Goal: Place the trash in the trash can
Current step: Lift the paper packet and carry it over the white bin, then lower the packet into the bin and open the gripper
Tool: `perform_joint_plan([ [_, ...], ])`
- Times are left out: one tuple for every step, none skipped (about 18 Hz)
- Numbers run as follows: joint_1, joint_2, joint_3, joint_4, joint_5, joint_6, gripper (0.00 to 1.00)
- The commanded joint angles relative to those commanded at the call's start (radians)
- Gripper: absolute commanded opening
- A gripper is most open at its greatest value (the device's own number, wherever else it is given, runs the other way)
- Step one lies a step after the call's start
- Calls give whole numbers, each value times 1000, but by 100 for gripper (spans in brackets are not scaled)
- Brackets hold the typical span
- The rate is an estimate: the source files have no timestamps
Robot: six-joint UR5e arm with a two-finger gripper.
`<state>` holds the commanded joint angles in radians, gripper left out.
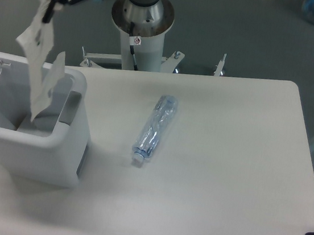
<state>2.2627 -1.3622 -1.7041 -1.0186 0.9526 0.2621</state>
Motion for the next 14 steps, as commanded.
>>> perform_joint_plan([
  [-8, 0, -11, 0, 0, 5, 0],
  [-12, -2, -14, 0, 0, 5, 0],
  [-15, -6, -14, 0, -2, 6, 0],
  [-20, -8, -15, 0, -3, 8, 0],
  [-29, -9, -20, -2, -3, 15, 0],
  [-38, -11, -26, 0, -3, 31, 0],
  [-43, -15, -29, 0, -3, 43, 0],
  [-45, -18, -31, 0, -5, 43, 0],
  [-51, -28, -31, 0, -5, 43, 0],
  [-57, -35, -31, 0, -5, 45, 0],
  [-57, -38, -34, 0, -3, 45, 0],
  [-58, -46, -38, 0, -2, 46, 0],
  [-61, -55, -39, 0, 0, 48, 0],
  [-63, -64, -37, 2, 2, 46, 0],
])
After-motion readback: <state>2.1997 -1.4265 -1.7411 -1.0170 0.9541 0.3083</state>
